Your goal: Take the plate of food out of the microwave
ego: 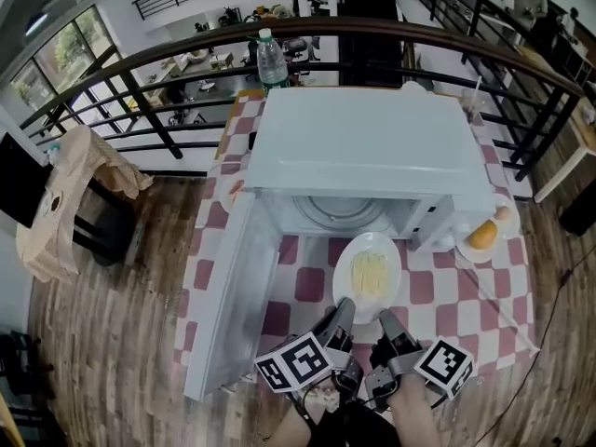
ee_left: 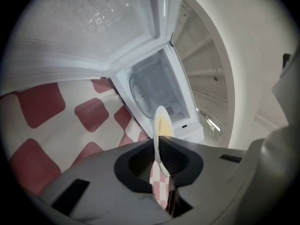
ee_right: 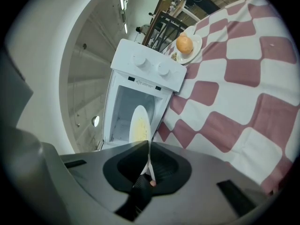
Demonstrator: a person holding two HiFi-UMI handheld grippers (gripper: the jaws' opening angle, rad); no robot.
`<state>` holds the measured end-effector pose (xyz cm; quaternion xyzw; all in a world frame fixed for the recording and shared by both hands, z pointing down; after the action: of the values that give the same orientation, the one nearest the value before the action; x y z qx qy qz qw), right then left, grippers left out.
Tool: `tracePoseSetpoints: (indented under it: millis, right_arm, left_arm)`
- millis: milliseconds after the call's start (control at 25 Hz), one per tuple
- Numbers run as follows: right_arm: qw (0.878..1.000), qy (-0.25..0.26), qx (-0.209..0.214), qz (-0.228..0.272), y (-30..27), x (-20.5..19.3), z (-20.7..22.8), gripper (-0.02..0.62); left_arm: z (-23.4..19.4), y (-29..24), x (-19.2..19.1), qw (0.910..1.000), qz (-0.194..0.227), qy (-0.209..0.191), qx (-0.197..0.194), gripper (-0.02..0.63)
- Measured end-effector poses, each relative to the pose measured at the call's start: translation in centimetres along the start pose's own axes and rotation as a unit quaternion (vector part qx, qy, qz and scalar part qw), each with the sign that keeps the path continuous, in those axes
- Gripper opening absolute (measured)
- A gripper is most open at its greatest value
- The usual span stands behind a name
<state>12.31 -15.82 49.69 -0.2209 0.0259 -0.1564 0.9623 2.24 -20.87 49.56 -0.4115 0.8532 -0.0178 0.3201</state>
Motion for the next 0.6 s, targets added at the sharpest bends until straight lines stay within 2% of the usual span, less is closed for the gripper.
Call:
tracePoseSetpoints:
  millis: [160,280,600]
  right_arm:
    - [1.0,-0.004,0.012,-0.016,2.1,-0.6,0.0,0.017]
    - [1.0,0.001,0.001,-0.025,4.3,-1.0,0.5,0.017]
    - [0.999,0.018,0.006,-0.05,9.5,-3.0,1.6,0.015]
  left_arm:
    - [1.2,1.8,-1.4,0.9999,0.015,0.002,0.006,0.054]
    - [2.3,3.4,-2.7,0.9995,0.029,0.008,0.012,0.054]
    - [4.4,8.3,-6.3,0.9976,0.063,0.015,0.023,0.054]
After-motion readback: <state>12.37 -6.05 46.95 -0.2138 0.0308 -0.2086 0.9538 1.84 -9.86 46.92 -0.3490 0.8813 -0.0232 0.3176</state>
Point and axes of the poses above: the fingertips, and each gripper's own axes: y backward along the fingers, z to its right, x out of its top, the point moved 2 cm from there along y, backward along the fingers, and after that the axes turned 11 degrees about -y, right-handed, at the moved point
